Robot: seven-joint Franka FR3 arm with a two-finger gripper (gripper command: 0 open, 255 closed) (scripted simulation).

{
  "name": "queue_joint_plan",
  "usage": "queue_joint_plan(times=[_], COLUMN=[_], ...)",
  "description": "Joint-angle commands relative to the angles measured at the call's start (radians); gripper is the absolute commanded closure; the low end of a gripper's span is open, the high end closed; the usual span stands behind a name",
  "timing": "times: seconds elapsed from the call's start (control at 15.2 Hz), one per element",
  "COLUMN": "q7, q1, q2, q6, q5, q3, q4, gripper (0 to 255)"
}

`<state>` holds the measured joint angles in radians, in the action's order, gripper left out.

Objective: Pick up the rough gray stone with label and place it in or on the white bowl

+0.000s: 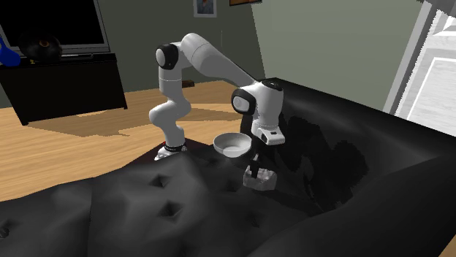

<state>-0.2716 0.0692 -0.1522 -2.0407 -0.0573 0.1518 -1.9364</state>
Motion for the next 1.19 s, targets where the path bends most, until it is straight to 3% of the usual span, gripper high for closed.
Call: queue_joint_plan(times=[0.0, 0.4, 1.12], q7=[0.000, 0.000, -0.005], q1=[0.000, 0.000, -0.002], q2=[-0.002, -0.001, 0.042], q6=[0.000, 0.000, 0.138], q5=[0.000, 0.000, -0.004], q3=[0.000, 0.000, 0.000], q4=[-0.001, -0.001, 0.095], gripper=[255, 255, 255])
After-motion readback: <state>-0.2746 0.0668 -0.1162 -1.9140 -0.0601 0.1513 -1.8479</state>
